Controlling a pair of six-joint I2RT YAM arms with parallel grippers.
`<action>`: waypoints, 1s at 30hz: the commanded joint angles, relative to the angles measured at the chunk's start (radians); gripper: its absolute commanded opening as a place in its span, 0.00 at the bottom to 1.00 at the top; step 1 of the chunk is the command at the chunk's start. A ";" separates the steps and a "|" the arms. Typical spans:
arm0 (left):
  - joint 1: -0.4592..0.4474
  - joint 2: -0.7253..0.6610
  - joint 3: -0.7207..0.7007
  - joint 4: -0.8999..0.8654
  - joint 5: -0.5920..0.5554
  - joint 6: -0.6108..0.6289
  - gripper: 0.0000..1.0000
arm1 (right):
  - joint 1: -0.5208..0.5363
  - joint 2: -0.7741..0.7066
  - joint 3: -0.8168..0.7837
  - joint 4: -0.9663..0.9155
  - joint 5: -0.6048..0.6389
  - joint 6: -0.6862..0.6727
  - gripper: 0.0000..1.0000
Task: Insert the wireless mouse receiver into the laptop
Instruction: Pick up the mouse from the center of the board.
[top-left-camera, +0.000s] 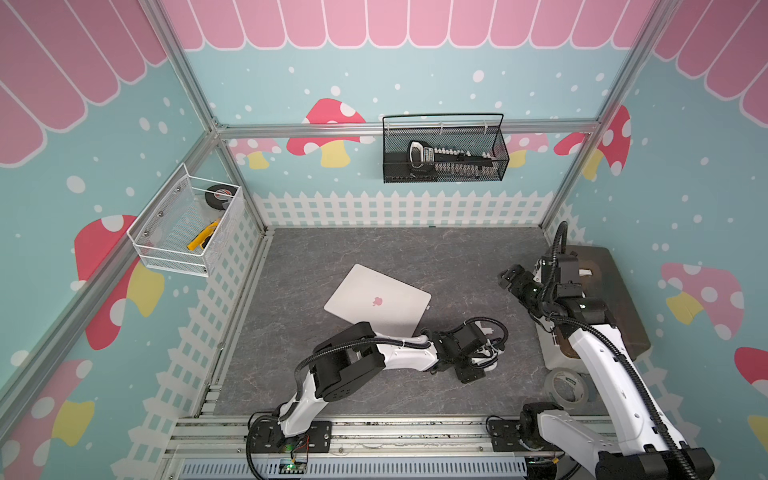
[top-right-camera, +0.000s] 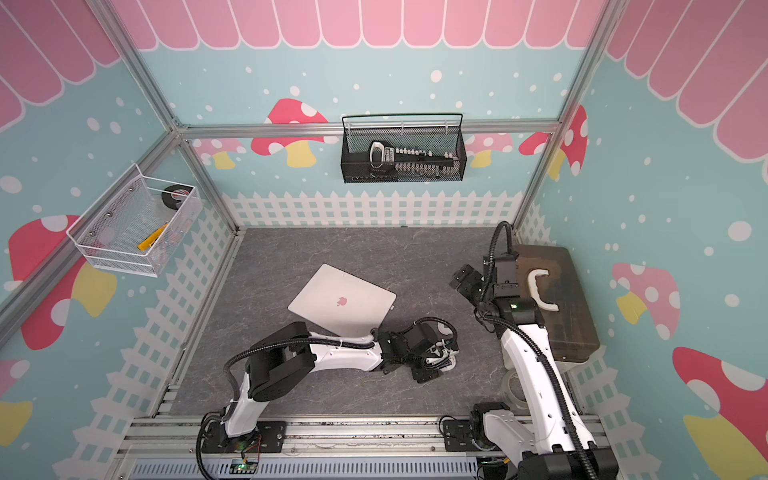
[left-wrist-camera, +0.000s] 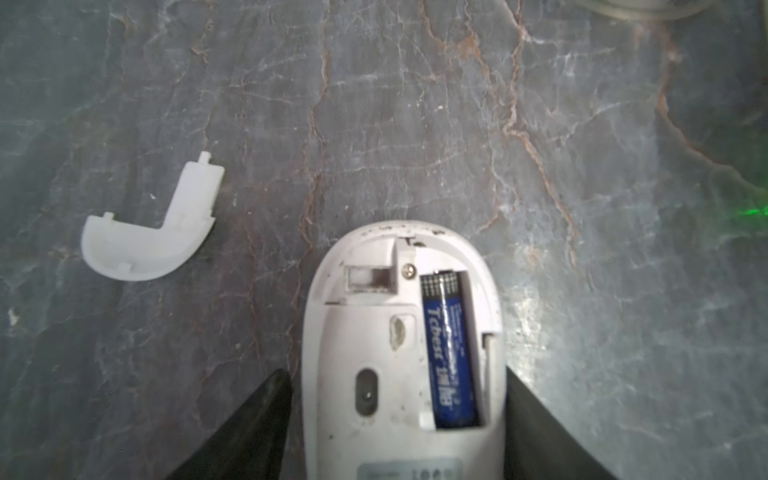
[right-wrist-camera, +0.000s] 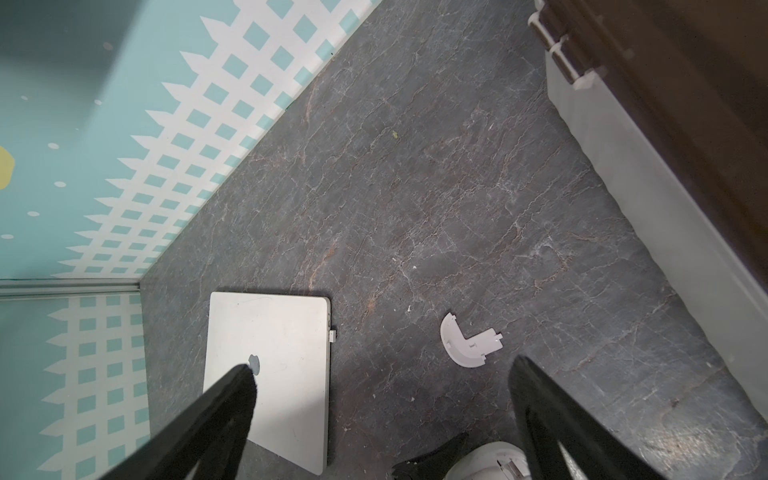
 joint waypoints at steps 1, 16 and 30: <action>0.005 0.033 0.009 -0.048 0.033 0.007 0.67 | -0.007 -0.014 -0.010 0.012 0.003 0.009 0.95; 0.057 -0.121 -0.133 -0.002 0.022 -0.066 0.31 | -0.006 -0.013 0.026 0.011 -0.012 -0.082 0.95; 0.115 -0.464 -0.331 -0.170 0.062 0.003 0.26 | 0.067 0.266 0.157 -0.199 -0.086 -0.382 0.67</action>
